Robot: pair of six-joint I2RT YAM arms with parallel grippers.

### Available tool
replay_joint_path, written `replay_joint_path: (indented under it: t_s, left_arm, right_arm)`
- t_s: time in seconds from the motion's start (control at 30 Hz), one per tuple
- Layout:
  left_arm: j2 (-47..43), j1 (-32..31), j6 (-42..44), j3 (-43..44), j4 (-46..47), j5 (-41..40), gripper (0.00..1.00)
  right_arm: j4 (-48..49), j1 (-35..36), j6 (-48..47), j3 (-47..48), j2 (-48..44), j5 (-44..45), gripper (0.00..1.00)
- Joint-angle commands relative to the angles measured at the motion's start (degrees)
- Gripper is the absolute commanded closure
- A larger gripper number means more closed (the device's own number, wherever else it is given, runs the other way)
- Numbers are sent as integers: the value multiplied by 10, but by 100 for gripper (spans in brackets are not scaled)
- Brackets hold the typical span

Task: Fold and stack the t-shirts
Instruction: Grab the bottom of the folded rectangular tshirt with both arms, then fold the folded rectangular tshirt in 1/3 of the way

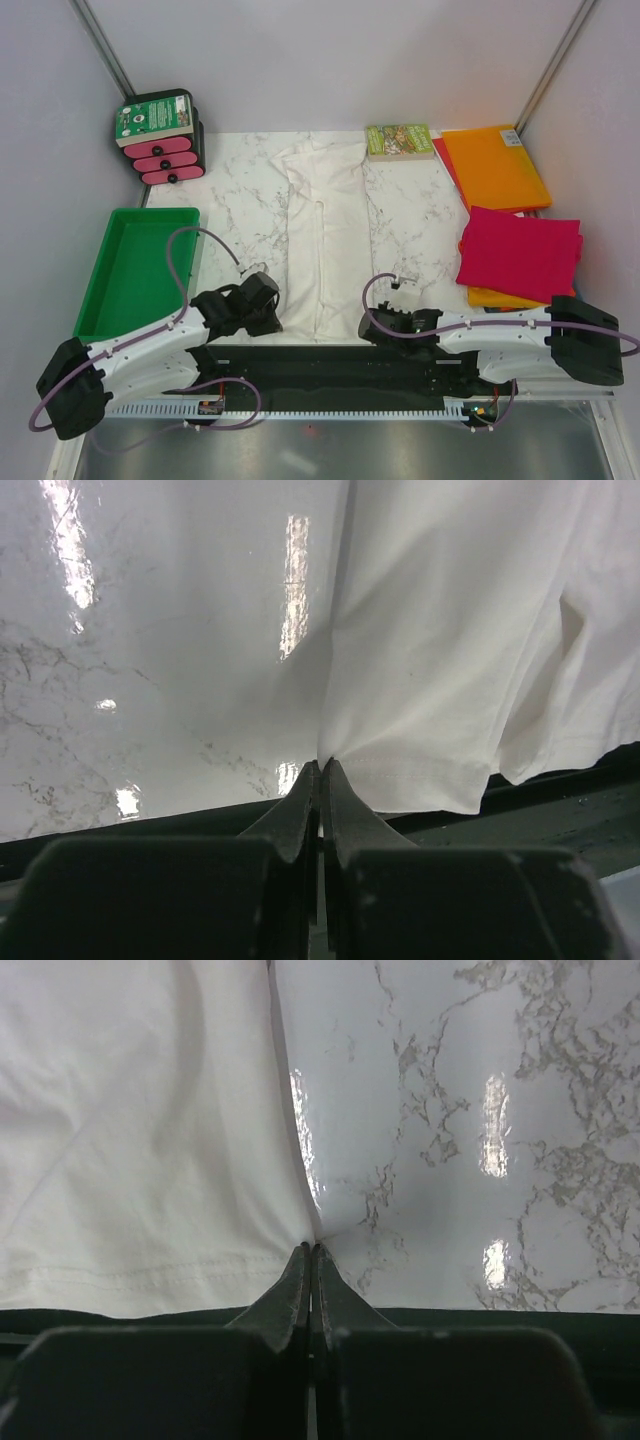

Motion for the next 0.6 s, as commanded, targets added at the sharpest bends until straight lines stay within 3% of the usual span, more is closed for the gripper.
replay_joint_path:
  t_s: [0.0,0.17,0.37,0.57]
  left_arm:
    - [-13,-1,-8,3,-39,-14,98]
    - [-36,-1,8,43,-55,-27,98]
    - [15,-1,54,153,-74,-78,98]
    - [119,8,107,252,-74,-132,98]
  right_arm:
    - [-83,29,8,30,17,17,100]
    - [-142,39,-3,101,8,77,100]
    - [-193,28,-61,213,15,154,100]
    - [-163,-78,-183,253,37,157,100]
